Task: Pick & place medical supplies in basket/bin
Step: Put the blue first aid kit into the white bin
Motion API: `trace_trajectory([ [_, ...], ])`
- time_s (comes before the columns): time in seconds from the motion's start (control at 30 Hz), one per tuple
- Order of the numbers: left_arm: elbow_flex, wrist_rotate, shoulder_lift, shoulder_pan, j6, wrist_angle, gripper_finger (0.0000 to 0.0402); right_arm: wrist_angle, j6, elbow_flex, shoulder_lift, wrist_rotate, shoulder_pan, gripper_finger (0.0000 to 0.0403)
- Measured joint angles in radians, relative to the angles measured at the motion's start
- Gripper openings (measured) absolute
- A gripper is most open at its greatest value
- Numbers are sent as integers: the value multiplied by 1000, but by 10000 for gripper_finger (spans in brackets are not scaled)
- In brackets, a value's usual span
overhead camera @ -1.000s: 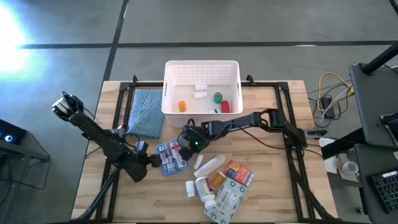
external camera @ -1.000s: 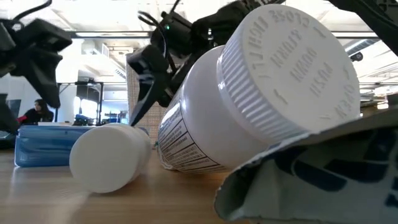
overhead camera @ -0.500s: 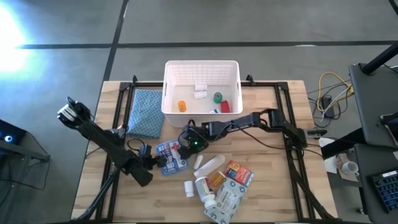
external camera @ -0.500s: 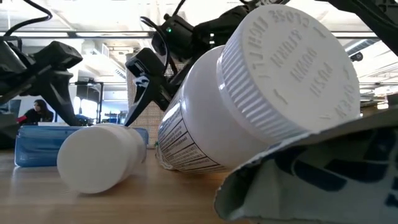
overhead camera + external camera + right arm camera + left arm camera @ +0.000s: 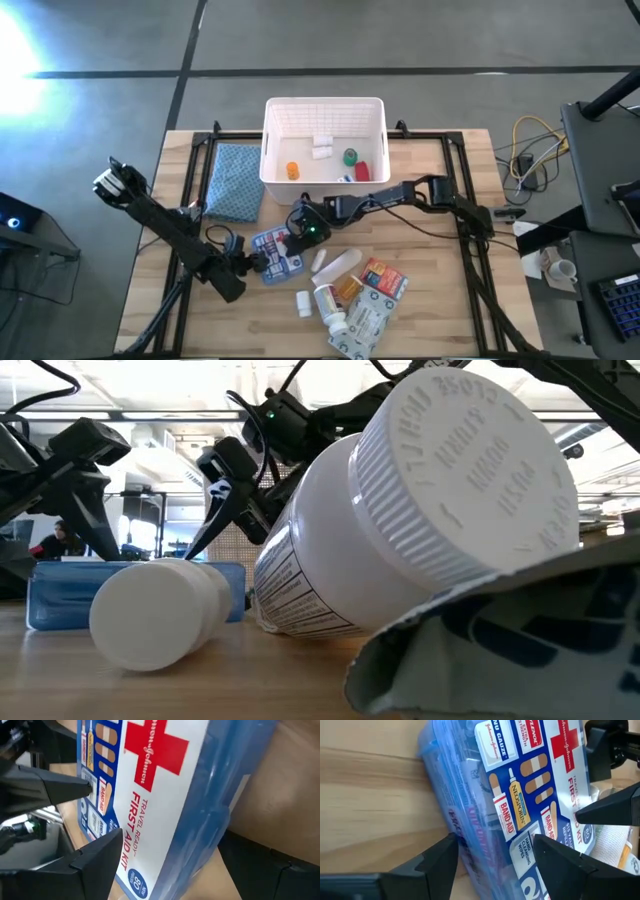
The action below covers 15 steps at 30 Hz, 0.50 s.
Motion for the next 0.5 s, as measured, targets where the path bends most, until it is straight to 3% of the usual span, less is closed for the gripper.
trace_trajectory([
  [0.23,-2,-19,1,0,11,-14,229,-68,-117,0,-71,31,-4,316],
  [0.5,-7,-12,1,-1,21,-21,228,-76,-80,6,-120,13,-1,316],
])
